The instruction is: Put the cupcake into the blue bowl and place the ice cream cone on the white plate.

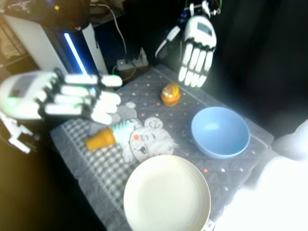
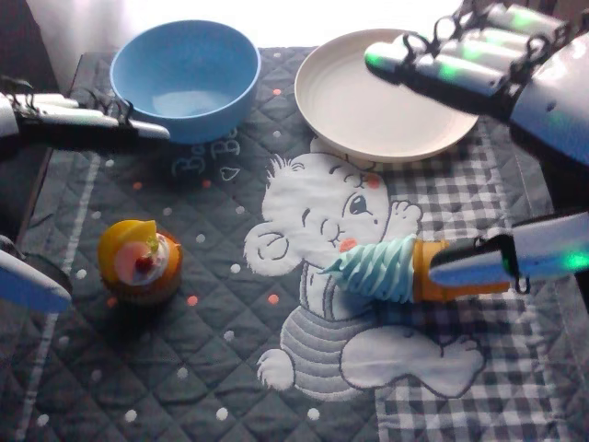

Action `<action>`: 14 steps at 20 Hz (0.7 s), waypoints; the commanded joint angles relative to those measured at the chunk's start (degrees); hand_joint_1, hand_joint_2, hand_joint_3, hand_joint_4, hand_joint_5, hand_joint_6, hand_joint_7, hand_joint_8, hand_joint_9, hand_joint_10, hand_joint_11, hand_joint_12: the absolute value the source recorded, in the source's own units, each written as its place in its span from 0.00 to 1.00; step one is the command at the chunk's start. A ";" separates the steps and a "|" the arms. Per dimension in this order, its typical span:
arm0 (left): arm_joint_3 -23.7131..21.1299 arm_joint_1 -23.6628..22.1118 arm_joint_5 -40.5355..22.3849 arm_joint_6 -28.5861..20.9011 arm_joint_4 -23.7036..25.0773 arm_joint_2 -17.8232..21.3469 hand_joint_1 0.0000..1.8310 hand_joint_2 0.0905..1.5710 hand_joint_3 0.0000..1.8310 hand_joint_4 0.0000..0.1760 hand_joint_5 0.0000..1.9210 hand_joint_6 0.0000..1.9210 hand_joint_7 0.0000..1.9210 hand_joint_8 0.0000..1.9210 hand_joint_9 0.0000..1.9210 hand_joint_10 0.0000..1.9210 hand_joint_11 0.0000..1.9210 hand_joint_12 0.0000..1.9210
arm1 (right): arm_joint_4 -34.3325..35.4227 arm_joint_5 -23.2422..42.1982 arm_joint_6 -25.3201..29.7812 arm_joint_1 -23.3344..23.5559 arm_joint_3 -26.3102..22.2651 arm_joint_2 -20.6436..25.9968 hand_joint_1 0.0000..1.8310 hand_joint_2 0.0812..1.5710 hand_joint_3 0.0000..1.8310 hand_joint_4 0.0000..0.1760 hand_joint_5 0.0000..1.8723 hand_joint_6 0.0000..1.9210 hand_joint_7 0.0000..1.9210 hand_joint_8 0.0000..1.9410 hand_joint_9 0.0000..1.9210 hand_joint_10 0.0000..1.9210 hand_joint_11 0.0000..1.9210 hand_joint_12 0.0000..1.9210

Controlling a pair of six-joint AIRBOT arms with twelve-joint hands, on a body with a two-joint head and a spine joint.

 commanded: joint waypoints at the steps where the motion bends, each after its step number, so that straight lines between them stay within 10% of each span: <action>1: 0.41 -0.91 -3.43 -1.73 -1.06 -0.47 0.35 0.49 0.00 0.08 0.14 0.00 0.20 0.00 0.24 0.00 0.07 0.48 | 0.57 4.55 0.83 0.23 0.46 -0.53 0.39 0.43 0.01 0.11 0.09 0.00 0.12 0.00 0.14 0.00 0.08 0.29; 11: 2.40 -3.71 1.18 -9.71 10.42 -4.49 0.37 0.48 0.00 0.00 0.19 0.00 0.27 0.00 0.30 0.00 0.10 0.54 | -1.48 -3.19 3.96 0.05 3.72 -5.72 0.35 0.43 0.00 0.00 0.16 0.01 0.19 0.00 0.22 0.00 0.21 0.18; 14: 2.62 -4.09 1.50 -11.10 11.99 -4.99 0.38 0.47 0.00 0.00 0.20 0.00 0.26 0.00 0.31 0.00 0.09 0.57 | -1.97 -4.42 5.29 -0.27 4.40 -6.56 0.32 0.43 0.00 0.01 0.14 0.00 0.20 0.00 0.22 0.00 0.12 0.33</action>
